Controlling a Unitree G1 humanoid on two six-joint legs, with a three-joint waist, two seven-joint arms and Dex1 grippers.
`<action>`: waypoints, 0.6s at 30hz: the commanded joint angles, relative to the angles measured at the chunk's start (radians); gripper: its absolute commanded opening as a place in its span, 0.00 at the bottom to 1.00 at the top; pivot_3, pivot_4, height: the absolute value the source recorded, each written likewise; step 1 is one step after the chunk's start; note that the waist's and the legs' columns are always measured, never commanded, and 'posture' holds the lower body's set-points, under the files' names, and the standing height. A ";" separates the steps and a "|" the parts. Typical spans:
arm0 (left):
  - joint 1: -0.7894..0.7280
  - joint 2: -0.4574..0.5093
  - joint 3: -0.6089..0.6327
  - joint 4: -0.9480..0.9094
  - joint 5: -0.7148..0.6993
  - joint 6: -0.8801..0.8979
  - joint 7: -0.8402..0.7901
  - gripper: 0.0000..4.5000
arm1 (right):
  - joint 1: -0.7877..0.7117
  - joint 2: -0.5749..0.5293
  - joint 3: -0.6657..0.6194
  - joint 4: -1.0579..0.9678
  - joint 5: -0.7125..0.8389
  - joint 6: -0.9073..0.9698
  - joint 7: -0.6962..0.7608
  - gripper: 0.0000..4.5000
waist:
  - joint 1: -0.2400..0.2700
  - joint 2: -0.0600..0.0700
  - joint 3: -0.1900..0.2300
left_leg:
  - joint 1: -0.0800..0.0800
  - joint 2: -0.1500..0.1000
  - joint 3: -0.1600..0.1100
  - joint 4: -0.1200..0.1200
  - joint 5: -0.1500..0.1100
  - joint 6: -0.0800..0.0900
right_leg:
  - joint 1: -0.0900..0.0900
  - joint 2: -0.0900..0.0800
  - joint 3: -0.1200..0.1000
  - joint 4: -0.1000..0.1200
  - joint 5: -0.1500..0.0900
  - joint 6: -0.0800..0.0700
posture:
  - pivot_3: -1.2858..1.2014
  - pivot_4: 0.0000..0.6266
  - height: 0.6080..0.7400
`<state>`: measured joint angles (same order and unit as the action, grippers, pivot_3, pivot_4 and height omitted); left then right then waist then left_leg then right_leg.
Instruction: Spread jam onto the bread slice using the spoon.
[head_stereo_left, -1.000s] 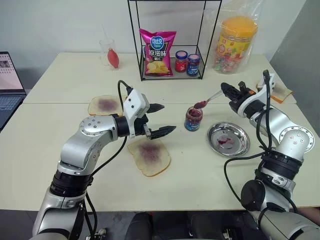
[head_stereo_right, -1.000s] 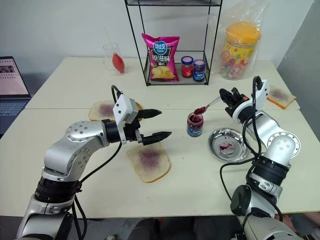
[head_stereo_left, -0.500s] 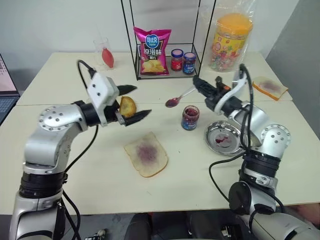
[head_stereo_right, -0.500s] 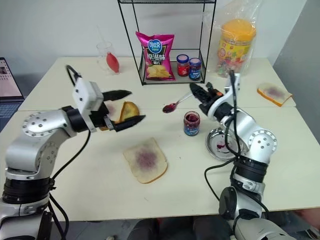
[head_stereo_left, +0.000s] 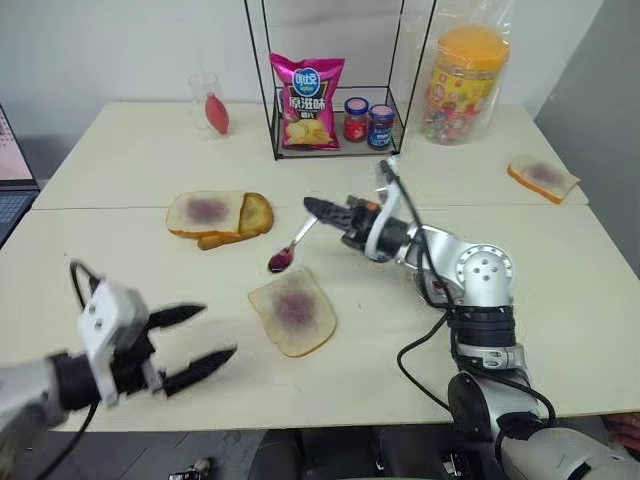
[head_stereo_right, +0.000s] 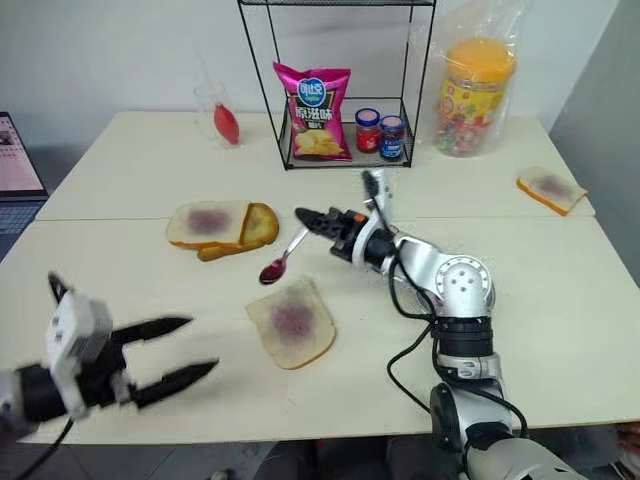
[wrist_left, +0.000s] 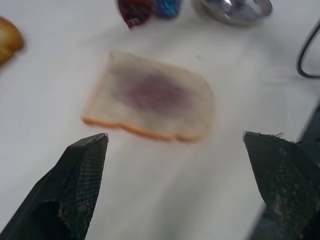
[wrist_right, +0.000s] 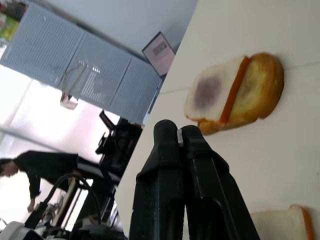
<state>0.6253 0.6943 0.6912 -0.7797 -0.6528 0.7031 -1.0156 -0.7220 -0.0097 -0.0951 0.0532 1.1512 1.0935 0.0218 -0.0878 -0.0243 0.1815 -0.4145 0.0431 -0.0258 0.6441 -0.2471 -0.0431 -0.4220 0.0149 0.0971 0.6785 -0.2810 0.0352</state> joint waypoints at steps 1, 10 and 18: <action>0.054 -0.091 0.004 -0.031 0.067 -0.135 0.053 1.00 | 0.054 -0.057 0.171 -0.083 -0.165 -0.077 0.175 0.01 | 0.006 0.000 0.000 | 0.000 0.000 0.000 0.000 0.000 0.000 | 0.000 0.000 0.000 0.000 0.000 0.000 | 0.52 0.24 1.00; 0.097 -0.154 -0.123 -0.065 0.148 -0.275 0.111 1.00 | 0.106 -0.090 0.330 -0.110 -0.415 -0.263 0.363 0.01 | 0.000 -0.002 -0.001 | 0.003 0.001 0.004 0.002 0.001 0.000 | 0.001 0.002 0.002 0.001 0.002 0.002 | 0.52 0.24 1.00; 0.033 -0.124 -0.191 -0.045 0.151 -0.276 0.159 1.00 | 0.084 -0.088 0.360 -0.068 -0.583 -0.425 0.448 0.01 | 0.002 -0.002 -0.001 | 0.004 0.001 0.002 0.001 0.001 0.000 | 0.001 0.006 -0.001 0.002 0.002 0.001 | 0.52 0.24 1.00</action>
<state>0.6684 0.5558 0.5090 -0.8172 -0.4966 0.4342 -0.8697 -0.6133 -0.1068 0.2809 -0.0135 0.6043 0.7170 0.4580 -0.0861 -0.0265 0.1802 -0.4109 0.0445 -0.0240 0.6453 -0.2464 -0.0435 -0.4210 0.0212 0.0966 0.6806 -0.2792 0.0360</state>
